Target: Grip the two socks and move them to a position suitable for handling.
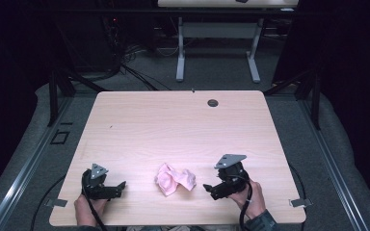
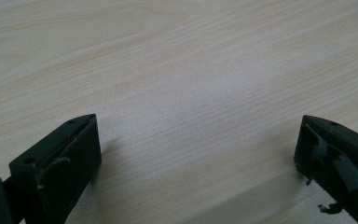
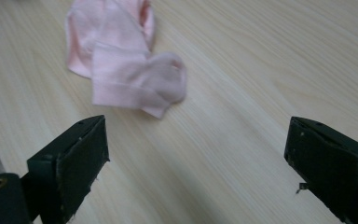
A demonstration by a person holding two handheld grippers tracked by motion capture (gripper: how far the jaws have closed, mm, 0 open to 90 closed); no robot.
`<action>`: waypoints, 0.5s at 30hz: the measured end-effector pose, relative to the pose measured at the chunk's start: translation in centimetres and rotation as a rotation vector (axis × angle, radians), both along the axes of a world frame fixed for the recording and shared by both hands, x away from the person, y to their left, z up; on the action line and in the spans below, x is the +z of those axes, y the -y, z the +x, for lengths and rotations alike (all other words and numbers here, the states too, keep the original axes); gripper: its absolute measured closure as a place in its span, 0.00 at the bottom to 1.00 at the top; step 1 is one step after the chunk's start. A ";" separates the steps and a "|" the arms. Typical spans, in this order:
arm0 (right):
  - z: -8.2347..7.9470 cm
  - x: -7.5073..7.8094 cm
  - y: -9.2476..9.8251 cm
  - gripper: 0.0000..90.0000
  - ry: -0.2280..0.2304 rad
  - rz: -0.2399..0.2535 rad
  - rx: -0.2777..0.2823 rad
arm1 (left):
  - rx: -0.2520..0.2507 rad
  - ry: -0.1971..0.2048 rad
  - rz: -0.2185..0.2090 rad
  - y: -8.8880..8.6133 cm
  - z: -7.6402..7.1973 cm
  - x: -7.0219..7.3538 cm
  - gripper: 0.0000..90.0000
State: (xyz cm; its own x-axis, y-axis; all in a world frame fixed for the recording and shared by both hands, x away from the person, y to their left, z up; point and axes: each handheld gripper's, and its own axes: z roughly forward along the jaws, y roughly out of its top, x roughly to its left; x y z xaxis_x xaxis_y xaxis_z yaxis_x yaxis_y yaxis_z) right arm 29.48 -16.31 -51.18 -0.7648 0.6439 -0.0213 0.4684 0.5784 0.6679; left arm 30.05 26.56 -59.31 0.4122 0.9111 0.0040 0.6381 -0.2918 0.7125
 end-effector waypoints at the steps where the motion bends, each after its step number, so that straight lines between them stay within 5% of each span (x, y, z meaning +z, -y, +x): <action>1: 0.0 -0.1 -1.1 0.07 -0.002 -0.011 0.036 | 0.000 -0.001 0.001 0.0 0.0 0.0 0.01; 15: 0.6 -1.8 -6.9 0.24 -0.009 -0.055 0.154 | 0.000 0.000 0.000 0.0 0.0 0.0 0.01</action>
State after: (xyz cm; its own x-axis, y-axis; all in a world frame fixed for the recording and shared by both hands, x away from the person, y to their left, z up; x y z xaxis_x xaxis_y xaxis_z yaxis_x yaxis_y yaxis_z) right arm 30.03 -9.42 -53.02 -0.8547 0.5171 -0.0456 0.3775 0.6793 0.6293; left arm 30.04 26.57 -59.31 0.4122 0.9111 0.0037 0.6379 -0.2915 0.7128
